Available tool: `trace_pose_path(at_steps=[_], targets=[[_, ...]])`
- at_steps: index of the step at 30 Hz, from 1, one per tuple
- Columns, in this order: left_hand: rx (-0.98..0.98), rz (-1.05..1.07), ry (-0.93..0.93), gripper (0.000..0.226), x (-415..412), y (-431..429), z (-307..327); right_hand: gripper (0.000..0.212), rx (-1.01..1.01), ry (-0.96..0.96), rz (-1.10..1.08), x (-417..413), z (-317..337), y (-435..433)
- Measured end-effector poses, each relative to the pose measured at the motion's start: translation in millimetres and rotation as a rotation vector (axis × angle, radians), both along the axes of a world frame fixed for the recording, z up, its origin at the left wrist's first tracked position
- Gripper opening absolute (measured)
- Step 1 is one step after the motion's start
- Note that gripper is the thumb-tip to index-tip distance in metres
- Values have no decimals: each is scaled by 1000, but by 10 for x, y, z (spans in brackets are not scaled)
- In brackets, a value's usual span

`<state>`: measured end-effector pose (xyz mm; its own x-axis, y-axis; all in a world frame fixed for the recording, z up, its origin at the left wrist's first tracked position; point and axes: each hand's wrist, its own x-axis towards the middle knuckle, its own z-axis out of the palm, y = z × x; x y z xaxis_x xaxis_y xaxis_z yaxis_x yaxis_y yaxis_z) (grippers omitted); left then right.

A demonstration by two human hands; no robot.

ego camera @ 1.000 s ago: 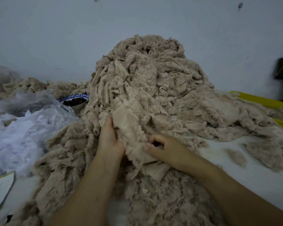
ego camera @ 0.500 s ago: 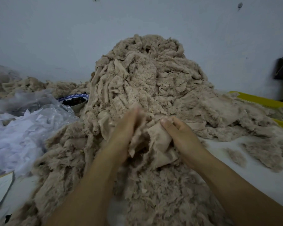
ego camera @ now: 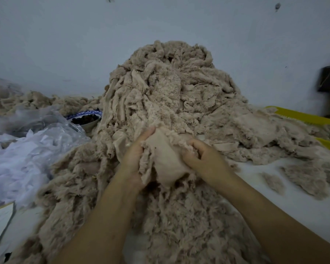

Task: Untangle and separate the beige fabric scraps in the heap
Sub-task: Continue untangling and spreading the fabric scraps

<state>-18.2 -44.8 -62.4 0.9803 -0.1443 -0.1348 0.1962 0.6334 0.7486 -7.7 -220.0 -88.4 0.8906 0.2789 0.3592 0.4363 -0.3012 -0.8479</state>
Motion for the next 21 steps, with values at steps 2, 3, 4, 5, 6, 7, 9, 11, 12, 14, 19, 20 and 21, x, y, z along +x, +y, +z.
trace_pose_path(at_steps=[2,3,4,5,6,7,9,11,12,14,19,20,21], targets=[[-75,43,-21,35,1,32,4,26,-109,-22,-58,30,-44,0],[-118,47,-35,31,-7,44,5,27,-116,-13,-87,45,-58,-10],[-155,45,-43,27,-14,52,14,24,-109,3,-125,58,-65,-29],[-185,47,-48,28,-19,51,24,21,-87,23,-164,69,-62,-49],[-199,61,-50,35,-13,61,12,20,-53,48,-195,76,-55,-65],[-188,90,-36,42,-5,59,8,20,-20,67,-218,79,-44,-71],[-145,119,-20,37,12,53,-6,24,38,82,-257,79,-17,-68],[-68,144,-5,27,18,34,0,26,119,98,-266,74,3,-55],[36,167,-45,28,22,21,-24,27,158,109,-253,70,4,-45],[440,225,-181,21,-14,-39,-42,34,220,124,-218,49,12,-21],[1034,59,-486,20,-60,-215,-152,38,242,87,-144,-1,43,12],[1039,58,-474,25,-68,-234,-161,37,253,75,-117,-7,47,10],[974,76,-451,22,-85,-239,-145,36,257,63,-87,-15,56,8]])
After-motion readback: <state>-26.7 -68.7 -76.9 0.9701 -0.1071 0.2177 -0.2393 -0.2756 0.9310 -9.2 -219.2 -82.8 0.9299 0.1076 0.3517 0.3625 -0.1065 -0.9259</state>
